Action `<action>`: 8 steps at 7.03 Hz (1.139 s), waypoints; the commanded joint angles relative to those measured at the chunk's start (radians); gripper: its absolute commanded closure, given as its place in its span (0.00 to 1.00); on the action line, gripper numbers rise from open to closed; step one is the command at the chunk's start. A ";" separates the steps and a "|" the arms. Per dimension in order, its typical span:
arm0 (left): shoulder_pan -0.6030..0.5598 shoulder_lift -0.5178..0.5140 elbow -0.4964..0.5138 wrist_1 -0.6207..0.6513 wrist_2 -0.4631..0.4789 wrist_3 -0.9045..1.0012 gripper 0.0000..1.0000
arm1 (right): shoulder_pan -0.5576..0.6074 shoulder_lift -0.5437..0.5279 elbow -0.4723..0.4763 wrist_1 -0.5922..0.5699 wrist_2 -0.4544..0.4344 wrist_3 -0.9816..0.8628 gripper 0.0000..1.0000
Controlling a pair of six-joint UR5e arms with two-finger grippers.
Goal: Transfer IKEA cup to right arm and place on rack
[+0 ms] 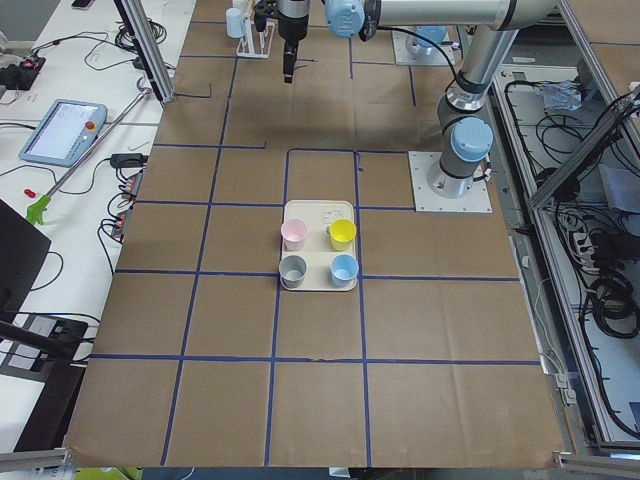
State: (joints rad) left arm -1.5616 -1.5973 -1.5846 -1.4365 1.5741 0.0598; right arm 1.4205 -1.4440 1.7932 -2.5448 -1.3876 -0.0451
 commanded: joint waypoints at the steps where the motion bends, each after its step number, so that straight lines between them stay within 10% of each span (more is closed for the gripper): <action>1: 0.000 0.003 0.001 -0.025 0.001 -0.003 0.01 | 0.044 -0.100 0.002 0.365 0.001 0.005 0.00; 5: 0.000 0.005 0.001 -0.025 -0.002 -0.002 0.01 | 0.167 -0.153 -0.121 0.780 -0.156 0.033 0.00; 8: 0.000 0.004 0.000 -0.024 -0.005 -0.002 0.01 | 0.195 -0.199 -0.140 0.860 -0.171 0.114 0.00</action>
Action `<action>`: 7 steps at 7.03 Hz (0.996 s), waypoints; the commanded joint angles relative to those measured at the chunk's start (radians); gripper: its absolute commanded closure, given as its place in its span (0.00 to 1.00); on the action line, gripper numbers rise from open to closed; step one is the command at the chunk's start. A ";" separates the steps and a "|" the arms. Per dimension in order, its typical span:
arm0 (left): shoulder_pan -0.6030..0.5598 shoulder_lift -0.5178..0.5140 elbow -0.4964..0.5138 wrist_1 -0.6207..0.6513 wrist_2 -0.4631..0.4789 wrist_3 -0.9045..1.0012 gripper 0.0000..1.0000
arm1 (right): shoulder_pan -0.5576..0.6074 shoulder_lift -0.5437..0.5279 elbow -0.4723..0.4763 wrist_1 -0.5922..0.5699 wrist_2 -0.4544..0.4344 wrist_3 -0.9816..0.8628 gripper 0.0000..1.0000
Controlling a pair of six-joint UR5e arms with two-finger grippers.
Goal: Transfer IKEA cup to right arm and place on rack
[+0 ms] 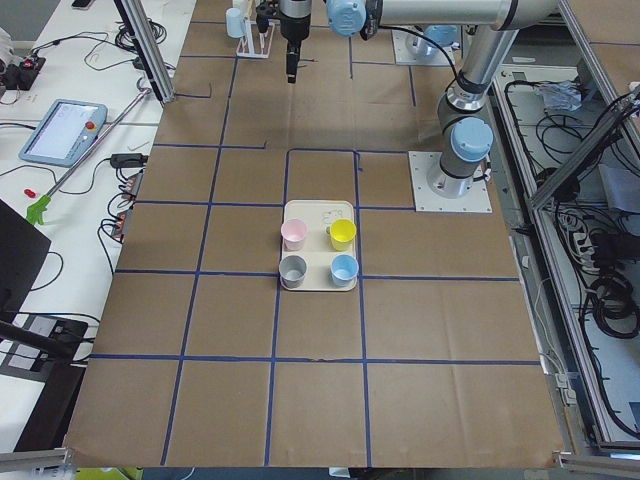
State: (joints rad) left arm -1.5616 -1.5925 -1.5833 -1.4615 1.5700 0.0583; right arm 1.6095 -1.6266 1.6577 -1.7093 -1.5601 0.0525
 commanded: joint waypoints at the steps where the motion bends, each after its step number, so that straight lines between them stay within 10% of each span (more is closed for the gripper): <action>1: 0.000 -0.001 -0.001 0.004 -0.002 0.002 0.01 | 0.006 -0.015 -0.006 0.022 0.002 0.017 0.00; 7: 0.000 -0.014 -0.003 0.013 -0.001 0.002 0.01 | 0.006 -0.006 -0.004 0.023 0.003 0.017 0.00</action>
